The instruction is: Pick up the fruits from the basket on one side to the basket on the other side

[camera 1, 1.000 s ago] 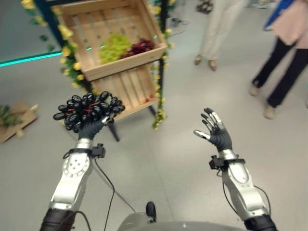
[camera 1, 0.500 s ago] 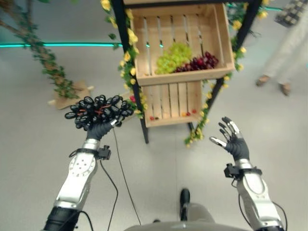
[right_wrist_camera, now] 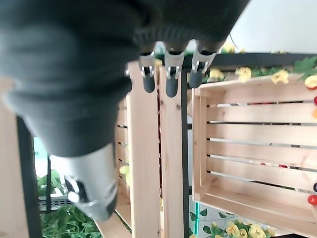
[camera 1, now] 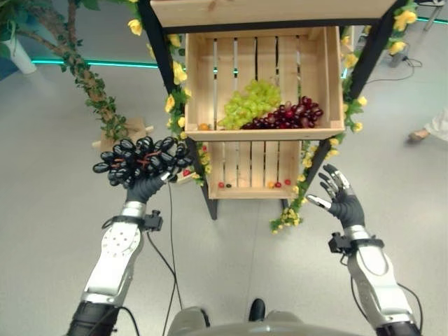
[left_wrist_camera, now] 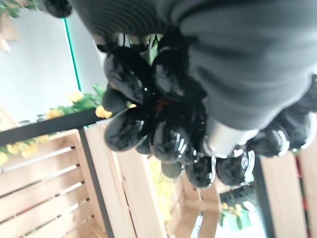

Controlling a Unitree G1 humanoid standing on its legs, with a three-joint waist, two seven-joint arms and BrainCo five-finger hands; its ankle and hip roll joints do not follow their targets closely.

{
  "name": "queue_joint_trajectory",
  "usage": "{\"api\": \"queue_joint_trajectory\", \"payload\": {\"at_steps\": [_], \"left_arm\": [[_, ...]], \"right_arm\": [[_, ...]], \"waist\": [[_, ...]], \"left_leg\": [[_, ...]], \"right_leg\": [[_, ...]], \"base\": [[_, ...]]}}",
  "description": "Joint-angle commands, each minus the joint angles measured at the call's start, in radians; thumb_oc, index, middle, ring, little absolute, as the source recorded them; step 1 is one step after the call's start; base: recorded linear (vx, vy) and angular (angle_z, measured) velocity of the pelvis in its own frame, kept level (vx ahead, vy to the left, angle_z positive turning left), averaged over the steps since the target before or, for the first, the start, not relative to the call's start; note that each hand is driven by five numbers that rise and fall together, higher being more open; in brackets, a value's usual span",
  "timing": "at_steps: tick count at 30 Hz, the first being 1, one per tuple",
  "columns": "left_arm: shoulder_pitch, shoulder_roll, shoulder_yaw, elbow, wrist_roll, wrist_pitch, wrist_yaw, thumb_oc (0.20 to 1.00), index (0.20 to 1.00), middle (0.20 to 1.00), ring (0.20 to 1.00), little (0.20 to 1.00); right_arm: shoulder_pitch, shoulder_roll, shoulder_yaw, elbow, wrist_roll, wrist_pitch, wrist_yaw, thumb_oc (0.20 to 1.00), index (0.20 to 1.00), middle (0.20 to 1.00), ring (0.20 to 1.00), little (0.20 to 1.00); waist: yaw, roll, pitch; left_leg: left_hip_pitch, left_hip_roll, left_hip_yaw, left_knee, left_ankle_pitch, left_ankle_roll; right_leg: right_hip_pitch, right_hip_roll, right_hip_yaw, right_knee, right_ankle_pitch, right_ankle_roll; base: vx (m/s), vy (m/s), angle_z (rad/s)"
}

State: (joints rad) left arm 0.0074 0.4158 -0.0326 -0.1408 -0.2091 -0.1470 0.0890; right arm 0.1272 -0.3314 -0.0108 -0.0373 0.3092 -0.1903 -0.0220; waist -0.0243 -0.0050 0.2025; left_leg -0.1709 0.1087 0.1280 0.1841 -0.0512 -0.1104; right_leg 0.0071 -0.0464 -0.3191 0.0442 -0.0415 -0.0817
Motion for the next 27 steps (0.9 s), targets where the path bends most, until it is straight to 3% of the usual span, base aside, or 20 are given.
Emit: {"api": "queue_joint_trajectory", "payload": {"at_steps": [1, 2, 4, 6, 7, 9, 11, 13, 15, 16, 17, 18, 19, 20, 21, 22, 23, 24, 25, 27], "left_arm": [[-0.035, 0.042, 0.052, -0.100, 0.026, -0.071, 0.032, 0.200, 0.200, 0.200, 0.200, 0.200], [-0.041, 0.042, 0.049, -0.100, 0.037, -0.067, 0.034, 0.200, 0.200, 0.200, 0.200, 0.200], [-0.046, 0.044, 0.046, -0.096, 0.042, -0.065, 0.035, 0.200, 0.200, 0.200, 0.200, 0.200], [-0.034, 0.053, 0.056, -0.102, 0.040, -0.066, 0.030, 0.200, 0.200, 0.200, 0.200, 0.200], [-0.031, 0.057, 0.061, -0.107, 0.049, -0.067, 0.031, 0.200, 0.200, 0.200, 0.200, 0.200], [-0.033, 0.064, 0.069, -0.112, 0.050, -0.066, 0.033, 0.200, 0.200, 0.200, 0.200, 0.200], [-0.041, 0.072, 0.067, -0.119, 0.047, -0.066, 0.034, 0.200, 0.200, 0.200, 0.200, 0.200], [-0.080, 0.090, 0.053, -0.112, 0.050, -0.067, 0.041, 0.200, 0.200, 0.200, 0.200, 0.200], [-0.113, 0.097, 0.031, -0.110, 0.047, -0.068, 0.049, 0.200, 0.200, 0.200, 0.200, 0.200], [-0.134, 0.102, 0.010, -0.105, 0.053, -0.063, 0.056, 0.200, 0.200, 0.200, 0.200, 0.200], [-0.135, 0.101, 0.009, -0.104, 0.053, -0.063, 0.056, 0.200, 0.200, 0.200, 0.200, 0.200], [-0.140, 0.105, 0.007, -0.103, 0.071, -0.063, 0.057, 0.200, 0.200, 0.200, 0.200, 0.200], [-0.140, 0.105, 0.008, -0.103, 0.071, -0.063, 0.057, 0.200, 0.200, 0.200, 0.200, 0.200], [-0.135, 0.103, 0.013, -0.106, 0.078, -0.065, 0.050, 0.200, 0.200, 0.200, 0.200, 0.200], [-0.133, 0.100, 0.015, -0.107, 0.080, -0.065, 0.045, 0.200, 0.200, 0.200, 0.200, 0.200], [-0.132, 0.100, 0.015, -0.108, 0.080, -0.065, 0.045, 0.200, 0.200, 0.200, 0.200, 0.200], [-0.137, 0.102, 0.018, -0.101, 0.098, -0.069, 0.053, 0.200, 0.200, 0.200, 0.200, 0.200], [-0.134, 0.107, 0.019, -0.102, 0.108, -0.063, 0.050, 0.200, 0.200, 0.200, 0.200, 0.200], [-0.136, 0.108, 0.021, -0.108, 0.132, -0.063, 0.041, 0.200, 0.200, 0.200, 0.200, 0.200], [-0.135, 0.089, 0.016, -0.119, 0.116, -0.075, 0.030, 0.200, 0.200, 0.200, 0.200, 0.200]], "right_arm": [[-0.031, -0.039, -0.007, -0.065, 0.019, -0.048, -0.014, 1.000, 1.000, 1.000, 1.000, 1.000], [-0.030, -0.046, -0.011, -0.066, 0.018, -0.049, -0.017, 1.000, 1.000, 1.000, 1.000, 1.000], [-0.035, -0.049, -0.013, -0.061, 0.014, -0.048, -0.024, 1.000, 1.000, 1.000, 1.000, 1.000], [-0.050, -0.047, -0.005, -0.063, 0.007, -0.043, -0.019, 1.000, 1.000, 1.000, 1.000, 1.000], [-0.067, -0.038, 0.012, -0.055, -0.002, -0.045, -0.015, 1.000, 1.000, 1.000, 1.000, 1.000], [-0.071, -0.032, 0.013, -0.052, -0.010, -0.044, -0.015, 1.000, 1.000, 1.000, 1.000, 1.000], [-0.067, -0.020, 0.017, -0.054, -0.027, -0.040, -0.014, 1.000, 1.000, 1.000, 1.000, 1.000], [-0.080, -0.013, 0.021, -0.053, -0.051, -0.040, -0.022, 1.000, 1.000, 1.000, 1.000, 1.000], [-0.091, -0.006, 0.017, -0.054, -0.054, -0.044, -0.031, 1.000, 1.000, 1.000, 1.000, 1.000], [-0.102, 0.001, 0.021, -0.044, -0.063, -0.042, -0.036, 1.000, 1.000, 1.000, 1.000, 1.000], [-0.103, 0.001, 0.021, -0.044, -0.064, -0.042, -0.037, 1.000, 1.000, 1.000, 1.000, 1.000], [-0.099, 0.008, 0.024, -0.037, -0.060, -0.038, -0.031, 1.000, 1.000, 1.000, 1.000, 1.000], [-0.100, 0.008, 0.024, -0.037, -0.060, -0.037, -0.031, 1.000, 1.000, 1.000, 1.000, 1.000], [-0.079, 0.007, 0.015, -0.035, -0.040, -0.031, -0.015, 1.000, 1.000, 1.000, 1.000, 1.000], [-0.069, 0.006, 0.007, -0.034, -0.035, -0.033, -0.016, 1.000, 1.000, 1.000, 1.000, 1.000], [-0.068, 0.006, 0.007, -0.034, -0.035, -0.033, -0.016, 1.000, 1.000, 1.000, 1.000, 1.000], [-0.054, 0.003, -0.013, -0.028, -0.031, -0.041, -0.024, 1.000, 1.000, 1.000, 1.000, 1.000], [-0.037, 0.005, -0.022, -0.045, -0.031, -0.035, -0.023, 1.000, 1.000, 1.000, 1.000, 1.000], [-0.038, 0.007, -0.022, -0.055, -0.035, -0.039, -0.025, 1.000, 1.000, 1.000, 1.000, 1.000], [-0.028, 0.008, -0.031, -0.052, -0.033, -0.041, -0.014, 1.000, 1.000, 1.000, 1.000, 1.000]], "waist": [[0.013, 0.028, -0.013], [0.011, 0.030, -0.009], [0.016, 0.040, -0.010], [0.035, 0.048, -0.029], [0.056, 0.043, -0.043], [0.063, 0.035, -0.053], [0.071, 0.006, -0.060], [0.074, -0.023, -0.060], [0.060, -0.023, -0.041], [0.040, 0.012, -0.021], [0.040, 0.010, -0.020], [0.015, 0.021, -0.006], [0.015, 0.025, -0.007], [-0.002, 0.023, -0.008], [-0.008, 0.019, -0.011], [-0.010, 0.024, -0.012], [-0.026, 0.019, -0.014], [-0.034, 0.018, -0.012], [-0.029, 0.009, -0.022], [-0.023, 0.000, -0.042]], "left_leg": [[-0.024, 0.063, 0.050, -0.163, 0.206, -0.028], [-0.042, 0.099, 0.109, -0.207, 0.219, -0.033], [-0.027, 0.128, 0.170, -0.234, 0.243, -0.037], [0.001, 0.127, 0.182, -0.231, 0.251, -0.027], [-0.001, 0.109, 0.152, -0.204, 0.268, -0.024], [-0.018, 0.107, 0.161, -0.172, 0.265, -0.017], [-0.030, 0.089, 0.172, -0.119, 0.239, 0.009], [-0.031, 0.041, 0.173, -0.087, 0.184, 0.053], [-0.020, 0.004, 0.166, -0.083, 0.153, 0.089], [0.019, -0.007, 0.161, -0.102, 0.125, 0.119], [0.019, -0.010, 0.162, -0.103, 0.125, 0.121], [0.069, -0.027, 0.150, -0.136, 0.111, 0.124], [0.068, -0.024, 0.149, -0.138, 0.114, 0.123], [0.095, -0.042, 0.123, -0.150, 0.101, 0.105], [0.099, -0.047, 0.109, -0.152, 0.093, 0.095], [0.096, -0.041, 0.106, -0.153, 0.096, 0.094], [0.107, -0.050, 0.086, -0.151, 0.076, 0.083], [0.120, -0.048, 0.072, -0.155, 0.071, 0.078], [0.135, -0.044, 0.079, -0.146, 0.063, 0.076], [0.138, -0.044, 0.068, -0.140, 0.059, 0.066]], "right_leg": [[0.125, -0.031, -0.025, -0.018, -0.087, 0.160], [0.143, -0.036, -0.032, -0.017, -0.099, 0.167], [0.166, -0.028, -0.033, -0.014, -0.110, 0.168], [0.190, -0.013, -0.014, -0.006, -0.132, 0.174], [0.218, -0.019, 0.009, 0.011, -0.164, 0.174], [0.231, -0.026, 0.014, 0.025, -0.178, 0.176], [0.230, -0.062, 0.011, 0.091, -0.183, 0.189], [0.161, -0.123, 0.010, 0.270, -0.089, 0.241], [0.055, -0.182, 0.024, 0.469, 0.073, 0.299], [-0.023, -0.199, 0.017, 0.614, 0.117, 0.296], [-0.029, -0.204, 0.020, 0.624, 0.112, 0.297], [-0.108, -0.225, 0.012, 0.592, 0.047, 0.281], [-0.108, -0.220, 0.010, 0.587, 0.051, 0.278], [-0.108, -0.210, 0.005, 0.379, -0.032, 0.244], [-0.101, -0.198, 0.015, 0.244, -0.034, 0.235], [-0.094, -0.189, 0.010, 0.225, -0.021, 0.232], [-0.104, -0.181, 0.058, 0.065, 0.000, 0.235], [-0.106, -0.184, 0.092, 0.084, 0.012, 0.245], [-0.102, -0.190, 0.083, 0.082, 0.033, 0.258], [-0.063, -0.175, 0.063, 0.041, 0.040, 0.253]], "base": [[0.31, 0.075, -0.07], [0.18, 0.045, -0.08], [0.36, 0.069, 0.01], [0.46, 0.095, -0.04], [0.40, 0.116, -0.29], [0.33, 0.089, -0.60], [0.30, 0.102, -0.42], [0.28, 0.198, 0.06], [0.19, 0.303, 0.20], [0.16, 0.291, 0.30], [0.30, 0.286, 0.63], [0.16, 0.086, 0.45], [0.37, 0.025, 0.12], [0.27, -0.135, -0.19], [0.27, -0.134, -0.09], [0.17, -0.165, 0.17], [0.14, -0.102, 0.37], [0.24, -0.173, 0.58], [0.15, -0.082, 0.95], [0.19, -0.158, 0.51]]}}
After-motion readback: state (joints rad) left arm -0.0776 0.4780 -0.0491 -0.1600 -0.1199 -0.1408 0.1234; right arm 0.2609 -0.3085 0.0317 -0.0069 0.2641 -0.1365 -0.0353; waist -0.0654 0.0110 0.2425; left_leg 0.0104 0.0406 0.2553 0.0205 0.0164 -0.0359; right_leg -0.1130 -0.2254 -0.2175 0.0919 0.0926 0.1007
